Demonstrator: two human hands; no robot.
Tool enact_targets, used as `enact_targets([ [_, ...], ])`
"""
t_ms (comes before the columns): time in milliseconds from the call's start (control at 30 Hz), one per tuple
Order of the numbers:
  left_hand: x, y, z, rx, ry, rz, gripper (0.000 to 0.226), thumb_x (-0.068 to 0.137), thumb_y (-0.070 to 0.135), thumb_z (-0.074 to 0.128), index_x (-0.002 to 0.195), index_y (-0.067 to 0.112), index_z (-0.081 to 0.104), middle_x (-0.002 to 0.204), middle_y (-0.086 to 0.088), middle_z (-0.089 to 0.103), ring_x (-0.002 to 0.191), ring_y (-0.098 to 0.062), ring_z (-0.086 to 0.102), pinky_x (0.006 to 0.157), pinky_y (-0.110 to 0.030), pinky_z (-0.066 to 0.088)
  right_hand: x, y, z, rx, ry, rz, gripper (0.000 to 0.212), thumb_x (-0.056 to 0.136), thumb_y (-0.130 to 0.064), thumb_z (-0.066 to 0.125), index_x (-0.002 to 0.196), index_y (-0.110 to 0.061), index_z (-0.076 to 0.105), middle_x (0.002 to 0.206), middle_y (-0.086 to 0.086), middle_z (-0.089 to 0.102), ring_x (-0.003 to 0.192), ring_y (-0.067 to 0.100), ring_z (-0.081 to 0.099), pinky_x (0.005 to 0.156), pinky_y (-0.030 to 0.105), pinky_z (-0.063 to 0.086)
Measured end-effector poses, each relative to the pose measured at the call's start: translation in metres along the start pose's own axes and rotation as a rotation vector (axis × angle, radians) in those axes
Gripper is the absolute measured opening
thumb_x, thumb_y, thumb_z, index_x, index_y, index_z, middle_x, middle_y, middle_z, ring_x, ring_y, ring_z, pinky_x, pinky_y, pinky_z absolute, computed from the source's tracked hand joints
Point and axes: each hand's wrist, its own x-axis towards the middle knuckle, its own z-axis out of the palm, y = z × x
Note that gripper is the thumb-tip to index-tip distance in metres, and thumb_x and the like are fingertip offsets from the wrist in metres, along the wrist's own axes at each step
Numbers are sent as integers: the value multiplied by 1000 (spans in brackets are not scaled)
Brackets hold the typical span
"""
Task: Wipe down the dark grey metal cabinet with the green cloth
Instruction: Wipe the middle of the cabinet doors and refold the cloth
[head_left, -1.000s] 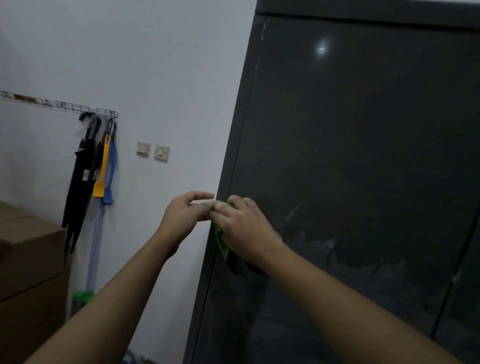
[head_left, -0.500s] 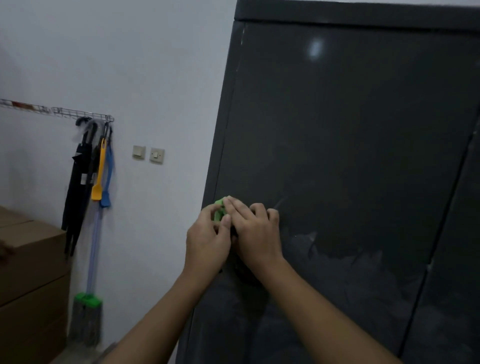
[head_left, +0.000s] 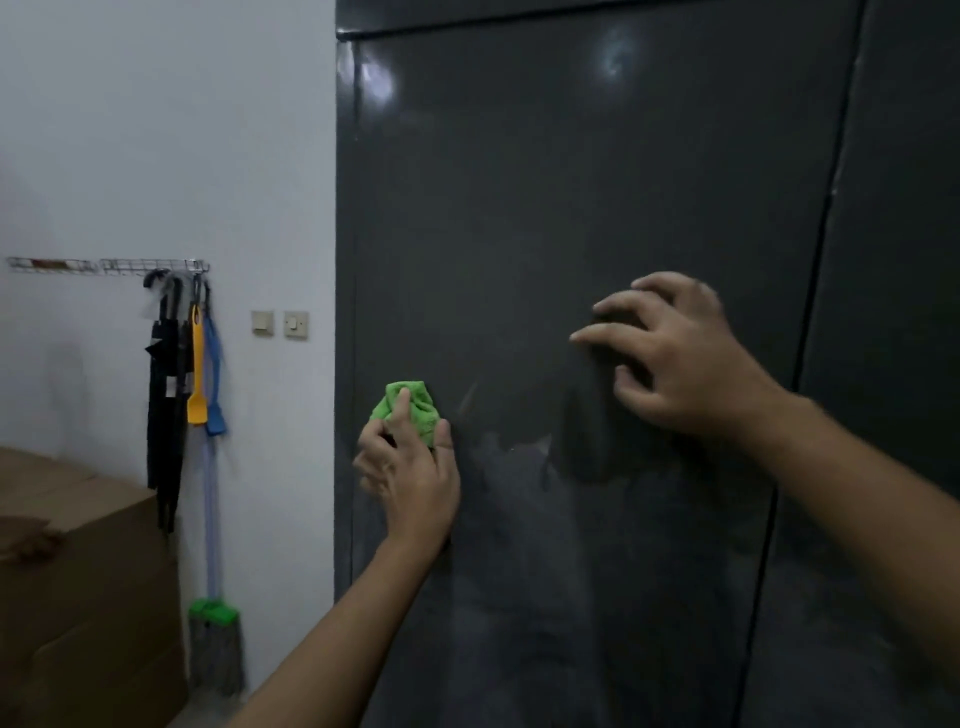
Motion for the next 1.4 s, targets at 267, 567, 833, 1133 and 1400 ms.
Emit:
enact_targets([
  [267,-11,61,39,86,126,216,45,95,51,41,137,35,39,129,-9,34,110,-30,35,95,-49,33,-35,74,-1,-122,151,-117,54,85,-33,47,136,-23,63,150,-1,51,138,37,43,120,54,20],
  [567,-76,70,69,286,45,797,53,88,45,53,139,35,41,116,-5,35,99,-25,40,82,-39,36,-41,76,14,-184,238,-147,54,90,-39,47,140,-21,58,154,3,48,142,36,39,120,57,21],
  [833,7,70,41,-5,286,313,41,93,41,53,132,27,57,118,-10,37,107,-20,38,99,-41,39,-43,76,15,-221,250,-129,54,91,-37,45,142,-21,56,155,3,46,143,36,38,120,58,20],
  [1133,-52,100,74,-28,187,580,37,90,37,62,125,23,60,114,-13,45,100,-25,44,89,-37,41,-41,72,14,-256,250,-106,52,91,-35,46,140,-23,57,154,0,47,142,34,39,119,57,22],
  [1400,-124,70,91,100,-98,1077,43,90,43,62,131,33,53,123,-6,41,100,-27,48,75,-41,46,-41,69,11,-313,235,-111,54,89,-33,50,141,-25,57,154,-1,47,140,34,42,119,57,24],
])
